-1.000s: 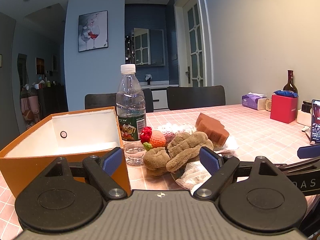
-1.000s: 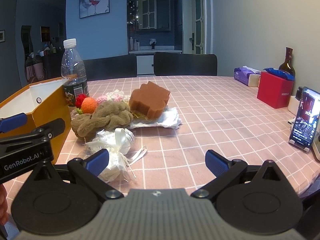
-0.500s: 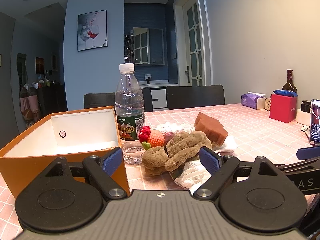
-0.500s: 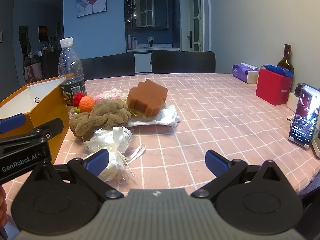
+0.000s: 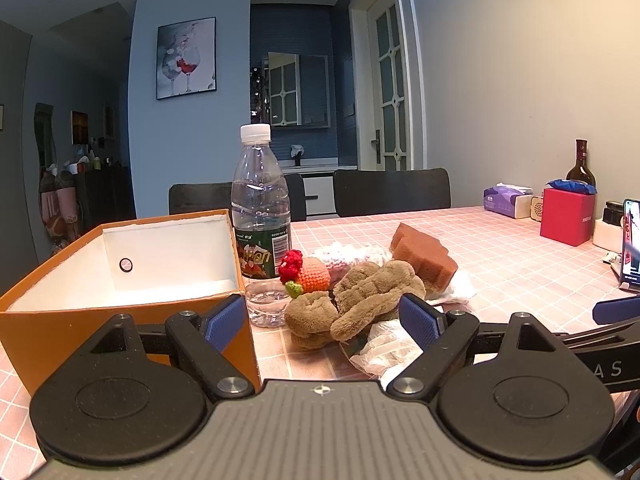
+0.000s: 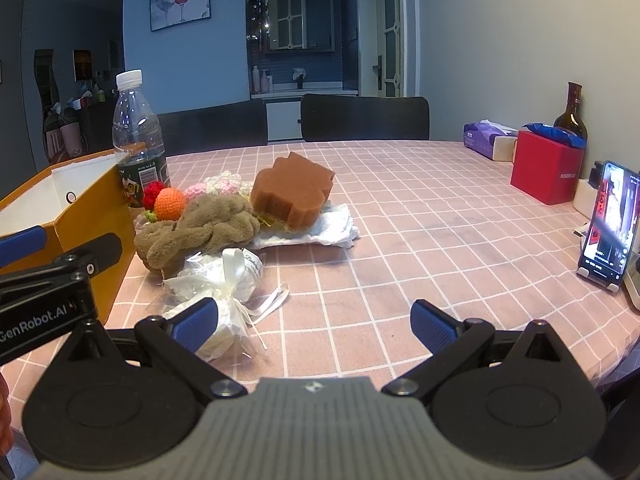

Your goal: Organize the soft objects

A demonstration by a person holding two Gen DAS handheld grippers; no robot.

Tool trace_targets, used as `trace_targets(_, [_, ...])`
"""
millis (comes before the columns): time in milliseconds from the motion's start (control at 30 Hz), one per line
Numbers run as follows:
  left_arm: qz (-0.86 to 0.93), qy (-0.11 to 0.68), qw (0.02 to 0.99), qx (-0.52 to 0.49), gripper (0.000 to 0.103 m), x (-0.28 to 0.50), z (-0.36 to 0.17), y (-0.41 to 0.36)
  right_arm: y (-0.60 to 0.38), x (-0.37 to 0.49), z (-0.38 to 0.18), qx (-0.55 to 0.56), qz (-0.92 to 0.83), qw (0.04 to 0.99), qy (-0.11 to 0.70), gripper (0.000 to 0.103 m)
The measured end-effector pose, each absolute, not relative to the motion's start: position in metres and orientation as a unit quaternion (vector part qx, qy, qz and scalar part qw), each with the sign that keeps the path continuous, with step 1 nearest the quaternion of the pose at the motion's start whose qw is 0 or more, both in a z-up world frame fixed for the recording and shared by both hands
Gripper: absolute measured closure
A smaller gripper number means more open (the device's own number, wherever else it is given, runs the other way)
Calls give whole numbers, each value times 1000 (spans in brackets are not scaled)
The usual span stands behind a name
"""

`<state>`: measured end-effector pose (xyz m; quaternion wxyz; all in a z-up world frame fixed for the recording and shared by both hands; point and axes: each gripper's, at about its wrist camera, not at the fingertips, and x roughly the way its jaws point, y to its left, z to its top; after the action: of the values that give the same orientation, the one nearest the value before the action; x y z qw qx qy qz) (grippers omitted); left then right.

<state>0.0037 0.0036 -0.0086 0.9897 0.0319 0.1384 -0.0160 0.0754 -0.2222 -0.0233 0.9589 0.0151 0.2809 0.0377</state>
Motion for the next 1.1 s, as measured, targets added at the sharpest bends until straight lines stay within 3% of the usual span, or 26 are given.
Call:
trace_targets(933, [-33, 160, 986, 25, 2, 11, -9, 2, -222, 89, -29, -16, 74, 957, 279, 3])
trace_targets(1033, [-53, 164, 985, 25, 16, 15, -6, 1, -228, 101, -28, -9, 92, 952, 290, 3])
trace_targets(1100, [-66, 170, 983, 29, 19, 19, -5, 0, -231, 106, -29, -7, 97, 950, 297, 3])
